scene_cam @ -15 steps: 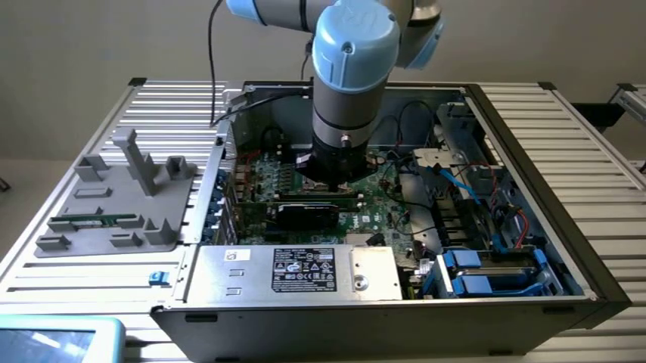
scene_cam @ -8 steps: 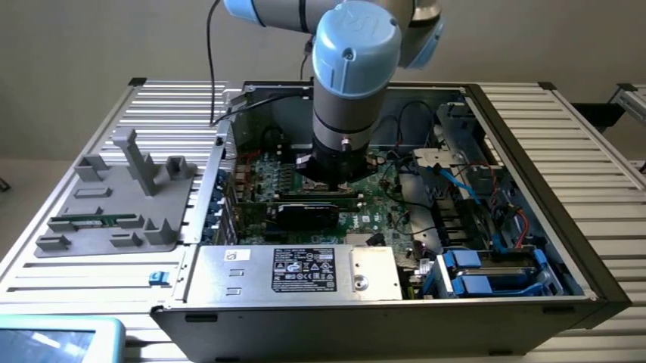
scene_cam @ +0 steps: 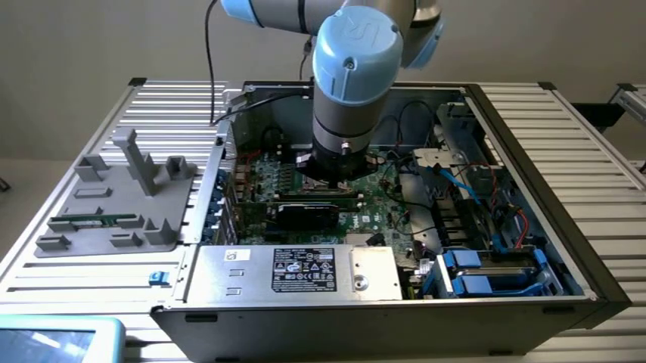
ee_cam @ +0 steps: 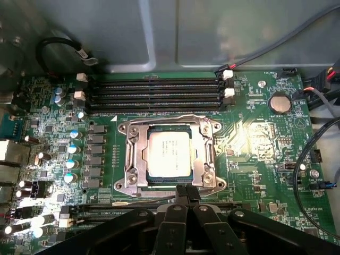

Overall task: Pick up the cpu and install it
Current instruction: 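Install the second cpu locking lever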

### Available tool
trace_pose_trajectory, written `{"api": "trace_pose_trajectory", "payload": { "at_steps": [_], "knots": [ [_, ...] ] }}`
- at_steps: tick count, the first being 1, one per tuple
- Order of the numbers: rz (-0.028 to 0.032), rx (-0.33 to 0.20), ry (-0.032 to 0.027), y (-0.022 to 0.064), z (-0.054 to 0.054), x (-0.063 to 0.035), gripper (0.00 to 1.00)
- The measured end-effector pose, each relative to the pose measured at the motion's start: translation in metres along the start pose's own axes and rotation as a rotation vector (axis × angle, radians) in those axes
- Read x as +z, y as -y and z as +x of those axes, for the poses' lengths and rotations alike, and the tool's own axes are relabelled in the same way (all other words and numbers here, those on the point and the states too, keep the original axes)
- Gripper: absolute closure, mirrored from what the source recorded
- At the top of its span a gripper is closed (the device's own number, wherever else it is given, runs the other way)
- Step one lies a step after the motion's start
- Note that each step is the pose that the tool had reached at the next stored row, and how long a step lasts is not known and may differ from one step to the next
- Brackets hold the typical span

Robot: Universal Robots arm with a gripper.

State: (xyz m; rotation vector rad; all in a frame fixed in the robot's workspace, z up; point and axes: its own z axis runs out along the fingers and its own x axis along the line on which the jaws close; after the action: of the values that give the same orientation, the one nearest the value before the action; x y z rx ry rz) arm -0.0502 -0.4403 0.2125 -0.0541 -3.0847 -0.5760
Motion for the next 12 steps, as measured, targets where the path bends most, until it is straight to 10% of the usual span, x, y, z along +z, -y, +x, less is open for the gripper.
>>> {"api": "trace_pose_trajectory", "payload": {
  "at_steps": [12],
  "knots": [
    [-0.0005, 0.001, 0.0003, 0.0023, 0.0024, 0.0055, 0.91]
  ]
}}
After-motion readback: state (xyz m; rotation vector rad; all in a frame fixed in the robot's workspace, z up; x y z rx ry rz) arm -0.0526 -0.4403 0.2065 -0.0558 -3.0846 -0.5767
